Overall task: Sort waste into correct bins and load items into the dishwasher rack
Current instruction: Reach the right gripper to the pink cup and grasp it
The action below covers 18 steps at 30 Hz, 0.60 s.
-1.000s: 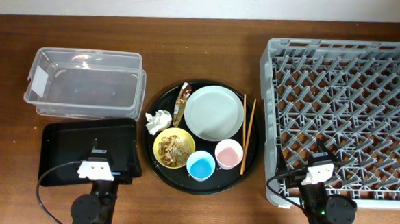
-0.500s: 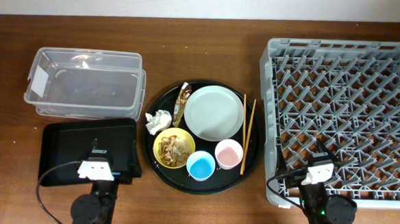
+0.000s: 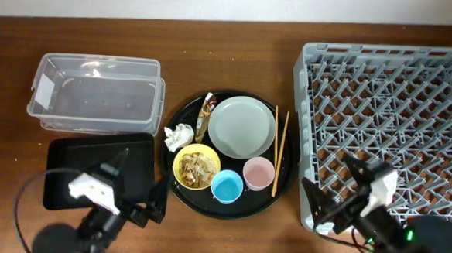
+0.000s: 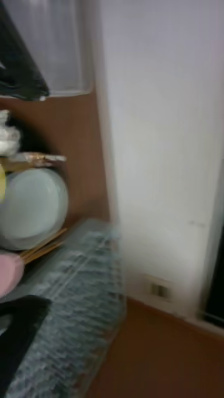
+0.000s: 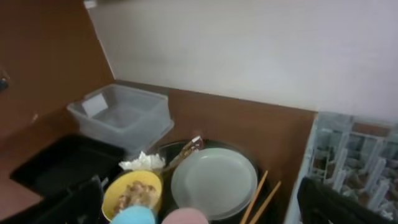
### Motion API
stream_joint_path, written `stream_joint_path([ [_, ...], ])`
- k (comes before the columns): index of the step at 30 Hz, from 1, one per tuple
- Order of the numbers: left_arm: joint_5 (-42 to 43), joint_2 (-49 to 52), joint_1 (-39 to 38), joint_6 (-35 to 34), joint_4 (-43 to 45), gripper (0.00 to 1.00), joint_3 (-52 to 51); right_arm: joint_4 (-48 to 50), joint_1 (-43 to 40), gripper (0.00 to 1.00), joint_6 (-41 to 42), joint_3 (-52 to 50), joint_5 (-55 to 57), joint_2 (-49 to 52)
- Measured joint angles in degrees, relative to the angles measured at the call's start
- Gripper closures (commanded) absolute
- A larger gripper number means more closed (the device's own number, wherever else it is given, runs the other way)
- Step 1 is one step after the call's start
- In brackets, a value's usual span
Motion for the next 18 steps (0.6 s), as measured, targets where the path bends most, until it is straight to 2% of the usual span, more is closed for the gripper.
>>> stream_joint_path([
  [1, 0.1, 6.1, 0.0, 0.0, -5.5, 0.0, 7.1, -5.7, 0.0, 0.02, 0.2, 7.5, 0.0, 7.4],
  [2, 0.1, 9.9, 0.0, 0.0, -8.0, 0.0, 10.6, -5.7, 0.0, 0.02, 0.1, 8.2, 0.0, 8.1],
  [3, 0.1, 14.7, 0.0, 0.1, -15.5, 0.0, 16.4, -15.7, 0.0, 0.02, 0.1, 17.0, 0.2, 16.0],
  [4, 0.2, 22.8, 0.0, 0.5, -20.4, 0.0, 25.1, -20.0, 0.0, 0.02, 0.2, 23.8, 0.0, 21.9],
  [6, 0.2, 32.4, 0.0, 1.2, -26.4, 0.0, 35.9, -28.6, 0.0, 0.02, 0.1, 33.9, -0.5, 31.9],
  [7, 1.0, 35.1, 0.1, 1.0, -26.9, 0.0, 38.7, -31.0, 0.0, 0.02, 0.1, 35.7, -0.8, 34.8],
  [10, 9.5, 38.8, -0.1, 0.3, -26.6, 0.0, 41.4, -34.8, 0.0, 0.02, 0.2, 36.7, -0.5, 39.9],
  [12, 10.8, 41.9, -3.5, -0.1, -31.7, 0.01, 41.7, -36.3, 0.0, 0.01, 3.3, 36.8, 3.5, 42.0],
  [14, 6.1, 45.7, -10.0, -0.6, -36.9, 0.02, 41.8, -37.8, -0.1, 0.01, 7.2, 36.8, 9.0, 42.3],
  [16, -0.8, 50.5, -17.3, -1.7, -38.6, 0.2, 41.8, -38.2, -0.1, 0.01, 10.1, 36.8, 12.8, 42.0],
  [18, -8.5, 57.8, -26.4, -3.0, -37.4, 0.24, 41.8, -38.2, -0.1, 0.01, 11.1, 36.8, 14.5, 40.8],
])
